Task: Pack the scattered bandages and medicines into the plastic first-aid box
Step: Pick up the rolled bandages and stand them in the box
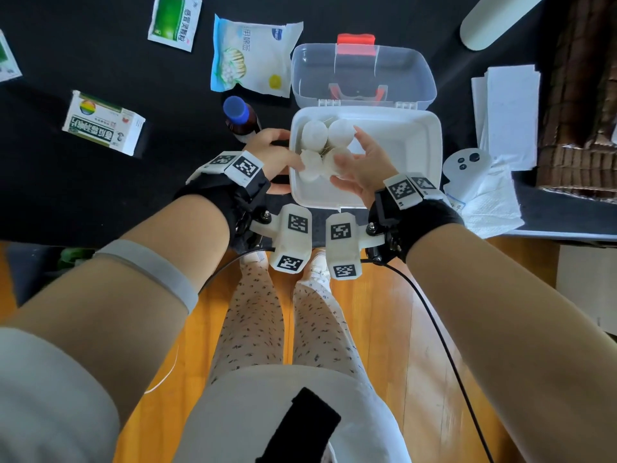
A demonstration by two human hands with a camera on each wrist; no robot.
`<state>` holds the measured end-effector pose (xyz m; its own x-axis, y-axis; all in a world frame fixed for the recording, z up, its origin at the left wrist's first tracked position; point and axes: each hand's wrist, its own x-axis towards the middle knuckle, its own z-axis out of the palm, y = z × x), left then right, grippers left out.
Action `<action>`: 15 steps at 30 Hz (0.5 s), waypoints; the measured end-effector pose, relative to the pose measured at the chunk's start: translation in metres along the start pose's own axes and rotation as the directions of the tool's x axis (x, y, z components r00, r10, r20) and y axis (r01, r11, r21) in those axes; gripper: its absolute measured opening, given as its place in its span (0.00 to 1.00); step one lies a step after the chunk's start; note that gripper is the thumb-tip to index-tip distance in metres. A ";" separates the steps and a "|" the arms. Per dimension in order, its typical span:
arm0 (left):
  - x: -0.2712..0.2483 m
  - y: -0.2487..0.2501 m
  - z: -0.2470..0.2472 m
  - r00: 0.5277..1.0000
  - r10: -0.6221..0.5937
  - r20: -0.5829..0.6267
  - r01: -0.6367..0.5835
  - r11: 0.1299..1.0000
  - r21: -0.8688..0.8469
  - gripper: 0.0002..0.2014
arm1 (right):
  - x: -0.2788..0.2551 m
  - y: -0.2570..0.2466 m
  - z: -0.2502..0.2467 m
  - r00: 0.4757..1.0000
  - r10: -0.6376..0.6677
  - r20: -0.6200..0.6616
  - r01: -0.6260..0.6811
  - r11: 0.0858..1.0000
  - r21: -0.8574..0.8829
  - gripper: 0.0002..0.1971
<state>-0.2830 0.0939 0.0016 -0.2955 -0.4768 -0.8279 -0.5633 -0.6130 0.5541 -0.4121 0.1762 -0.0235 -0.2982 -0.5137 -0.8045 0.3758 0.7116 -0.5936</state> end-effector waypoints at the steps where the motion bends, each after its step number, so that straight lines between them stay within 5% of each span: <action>1: 0.001 -0.001 0.002 1.000 -0.009 0.002 0.009 0.999 0.044 0.31 | 0.000 0.000 0.000 1.000 -0.002 -0.005 0.002 1.000 -0.008 0.31; 7: 0.013 -0.008 0.015 0.998 0.036 -0.057 -0.015 0.944 0.329 0.17 | -0.001 0.001 -0.006 0.999 -0.026 0.031 0.029 0.995 -0.093 0.32; 15: 0.026 -0.012 0.021 0.993 0.054 -0.105 -0.009 0.923 0.384 0.21 | -0.005 0.003 -0.008 0.999 -0.033 -0.025 0.031 0.996 -0.082 0.33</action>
<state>-0.2995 0.1024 -0.0283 -0.2426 -0.5726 -0.7831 -0.8136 -0.3196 0.4857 -0.4164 0.1850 -0.0215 -0.3320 -0.5248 -0.7838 0.2934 0.7323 -0.6146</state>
